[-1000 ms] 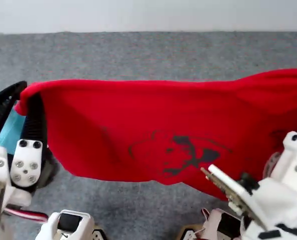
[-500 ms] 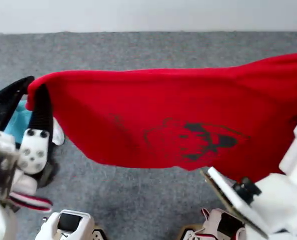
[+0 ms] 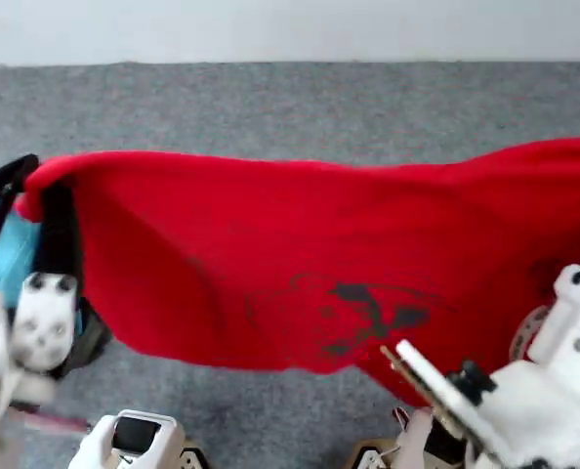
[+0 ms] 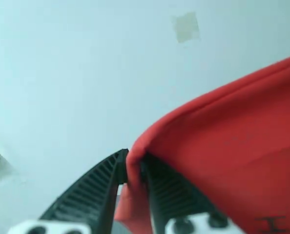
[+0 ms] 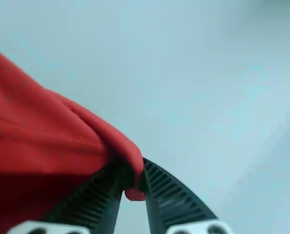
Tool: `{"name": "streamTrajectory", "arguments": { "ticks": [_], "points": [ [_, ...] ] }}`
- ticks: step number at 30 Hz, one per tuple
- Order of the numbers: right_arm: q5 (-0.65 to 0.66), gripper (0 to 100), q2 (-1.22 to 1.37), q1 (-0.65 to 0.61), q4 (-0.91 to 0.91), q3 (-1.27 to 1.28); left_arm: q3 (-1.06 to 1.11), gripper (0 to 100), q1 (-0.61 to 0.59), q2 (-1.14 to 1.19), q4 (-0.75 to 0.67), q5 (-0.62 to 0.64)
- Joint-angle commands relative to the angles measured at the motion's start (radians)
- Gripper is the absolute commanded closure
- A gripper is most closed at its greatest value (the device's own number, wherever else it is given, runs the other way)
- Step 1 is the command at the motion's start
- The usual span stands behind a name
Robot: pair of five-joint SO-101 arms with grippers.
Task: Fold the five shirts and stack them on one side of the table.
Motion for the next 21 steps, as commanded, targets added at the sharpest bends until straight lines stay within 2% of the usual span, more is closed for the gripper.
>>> {"name": "streamTrajectory", "arguments": {
  "ticks": [1, 5, 10, 16, 21],
  "points": [
    [0.014, 98.8, 0.053, -0.018, 0.010, 0.094, 0.153, 99, -0.005, 0.023, 0.015, -0.015],
    [0.080, 98.8, 0.082, -0.130, 0.012, 0.256, 0.453, 99, -0.005, 0.023, -0.072, -0.017],
    [0.137, 98.8, 0.096, -0.266, -0.024, 0.503, 0.789, 99, -0.006, 0.023, -0.361, -0.066],
    [0.138, 98.9, 0.157, -0.317, -0.369, 0.789, 1.132, 99, -0.014, 0.025, -0.764, -0.118],
    [0.140, 98.9, 0.314, -0.323, -0.633, 0.861, 1.325, 99, -0.014, 0.025, -1.074, -0.192]
  ]
}}
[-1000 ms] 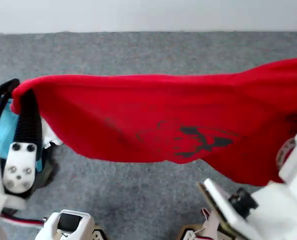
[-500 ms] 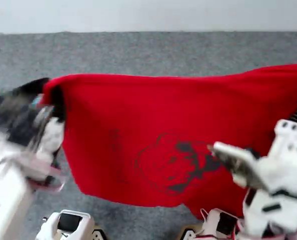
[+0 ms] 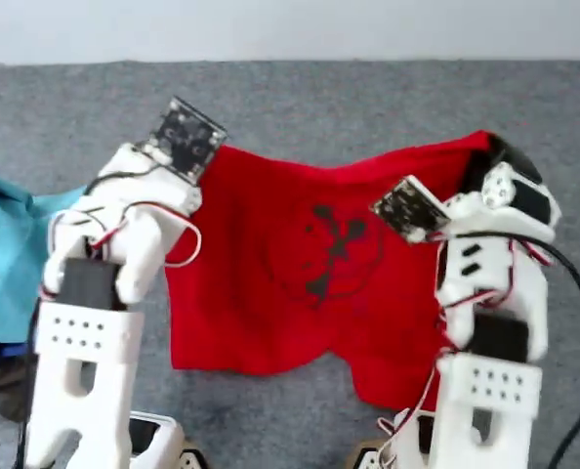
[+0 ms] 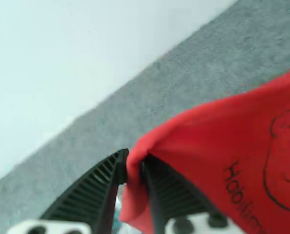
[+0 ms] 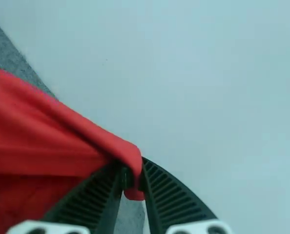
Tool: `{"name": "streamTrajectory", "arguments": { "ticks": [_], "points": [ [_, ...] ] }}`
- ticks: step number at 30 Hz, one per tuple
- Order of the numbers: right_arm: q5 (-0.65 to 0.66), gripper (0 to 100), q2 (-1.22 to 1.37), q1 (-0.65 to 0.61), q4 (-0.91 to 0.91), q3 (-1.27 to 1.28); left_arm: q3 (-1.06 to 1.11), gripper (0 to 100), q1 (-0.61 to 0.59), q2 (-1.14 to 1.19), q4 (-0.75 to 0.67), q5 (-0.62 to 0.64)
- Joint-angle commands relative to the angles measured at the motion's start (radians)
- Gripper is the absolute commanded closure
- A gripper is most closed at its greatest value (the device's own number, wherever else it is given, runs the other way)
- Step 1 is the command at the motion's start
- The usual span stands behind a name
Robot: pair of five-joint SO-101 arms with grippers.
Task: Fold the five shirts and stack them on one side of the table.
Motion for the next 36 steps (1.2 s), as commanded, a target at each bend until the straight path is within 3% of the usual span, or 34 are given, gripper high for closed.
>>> {"name": "streamTrajectory", "arguments": {
  "ticks": [1, 6, 10, 21, 31, 36],
  "points": [
    [0.011, 98.9, 0.111, -0.008, -0.209, -0.002, 0.090, 99, -0.011, -0.002, -0.241, -0.061],
    [0.011, 98.9, 0.311, -0.024, -0.499, -0.002, 0.133, 99, -0.021, 0.089, -0.476, -0.123],
    [0.012, 98.9, 0.455, -0.035, -0.624, -0.048, 0.044, 99, -0.049, 0.265, -0.540, -0.140],
    [0.008, 98.9, 0.829, -0.028, -0.631, -0.443, -0.348, 99, -0.077, 0.674, -0.537, -0.141],
    [0.008, 98.9, 0.984, -0.033, -0.630, -0.586, -0.510, 99, -0.069, 0.839, -0.532, -0.143],
    [0.008, 98.9, 0.961, -0.028, -0.515, -0.562, -0.510, 99, -0.069, 0.839, -0.345, -0.143]
  ]
}}
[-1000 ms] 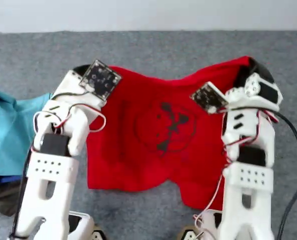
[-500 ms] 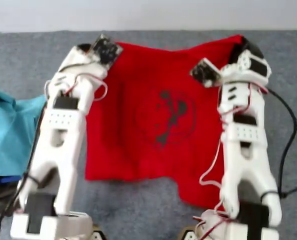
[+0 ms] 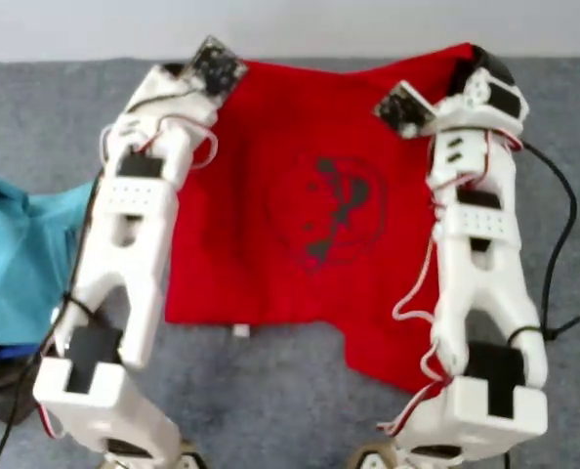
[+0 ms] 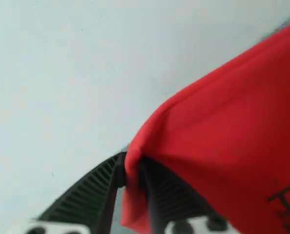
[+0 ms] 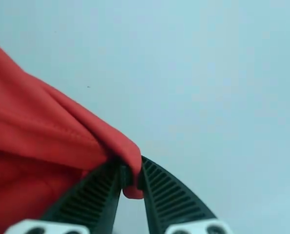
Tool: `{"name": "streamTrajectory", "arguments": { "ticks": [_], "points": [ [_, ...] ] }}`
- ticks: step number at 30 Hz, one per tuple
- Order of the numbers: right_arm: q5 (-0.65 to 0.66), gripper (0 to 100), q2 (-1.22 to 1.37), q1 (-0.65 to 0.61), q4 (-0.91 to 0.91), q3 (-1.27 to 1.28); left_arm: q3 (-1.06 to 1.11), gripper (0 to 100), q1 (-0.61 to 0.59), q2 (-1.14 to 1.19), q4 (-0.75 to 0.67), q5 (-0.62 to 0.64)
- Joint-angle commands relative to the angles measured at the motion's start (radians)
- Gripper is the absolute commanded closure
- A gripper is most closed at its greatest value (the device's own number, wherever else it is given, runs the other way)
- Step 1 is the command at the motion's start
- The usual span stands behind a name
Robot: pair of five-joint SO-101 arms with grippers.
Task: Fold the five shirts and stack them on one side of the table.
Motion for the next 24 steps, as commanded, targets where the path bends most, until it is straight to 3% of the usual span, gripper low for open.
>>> {"name": "streamTrajectory", "arguments": {
  "ticks": [1, 9, 13, 24],
  "points": [
    [0.006, 98.9, -0.053, -0.001, 0.127, -0.034, -0.044, 99, -0.002, -0.011, 0.140, -0.015],
    [0.003, 98.9, -0.262, -0.001, 0.731, 0.048, -0.045, 99, 0.000, -0.011, 0.482, -0.014],
    [-0.080, 98.7, -0.343, 0.008, 1.013, 0.058, -0.045, 99, 0.005, -0.011, 0.635, -0.012],
    [-0.143, 98.6, -0.392, 0.021, 1.600, 0.058, -0.033, 99, 0.012, 0.000, 0.924, -0.014]
  ]
}}
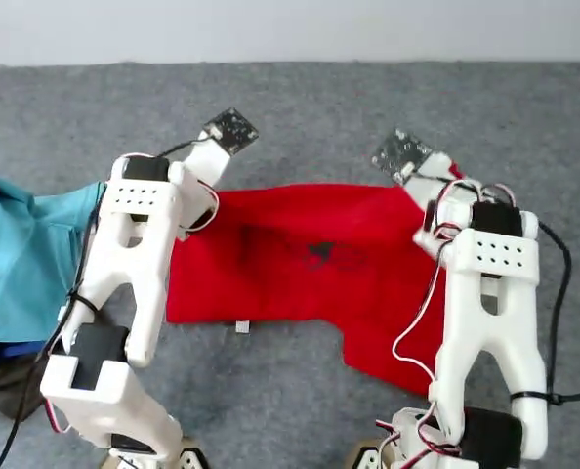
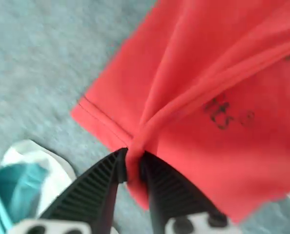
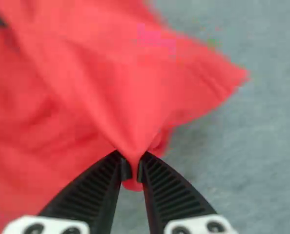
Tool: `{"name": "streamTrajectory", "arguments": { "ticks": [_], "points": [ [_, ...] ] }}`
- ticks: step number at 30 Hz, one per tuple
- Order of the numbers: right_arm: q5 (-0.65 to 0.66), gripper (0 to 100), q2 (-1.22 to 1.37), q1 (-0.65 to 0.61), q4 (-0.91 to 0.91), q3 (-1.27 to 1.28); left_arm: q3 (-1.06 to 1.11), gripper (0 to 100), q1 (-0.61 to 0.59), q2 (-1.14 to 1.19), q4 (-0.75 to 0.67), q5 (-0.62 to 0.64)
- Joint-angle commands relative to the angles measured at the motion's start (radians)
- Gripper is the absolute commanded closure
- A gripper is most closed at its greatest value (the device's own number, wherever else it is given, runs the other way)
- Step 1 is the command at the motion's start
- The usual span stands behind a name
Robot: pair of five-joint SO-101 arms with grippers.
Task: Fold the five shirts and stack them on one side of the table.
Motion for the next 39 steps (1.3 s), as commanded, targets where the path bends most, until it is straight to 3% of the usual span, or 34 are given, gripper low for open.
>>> {"name": "streamTrajectory", "arguments": {
  "ticks": [1, 8, 18, 39],
  "points": [
    [-0.011, 98.6, -0.042, 0.013, 0.157, -0.008, -0.021, 99, 0.006, -0.006, 0.063, -0.008],
    [-0.011, 98.6, -0.042, 0.013, 0.381, -0.009, 0.067, 98, 0.017, -0.006, 0.083, -0.006],
    [-0.012, 98.6, -0.047, 0.013, 0.558, -0.009, 0.120, 98, 0.017, -0.006, 0.098, -0.003],
    [-0.006, 98.6, -0.050, 0.013, 0.638, -0.006, 0.114, 98, 0.017, -0.017, 0.155, -0.003]
  ]
}}
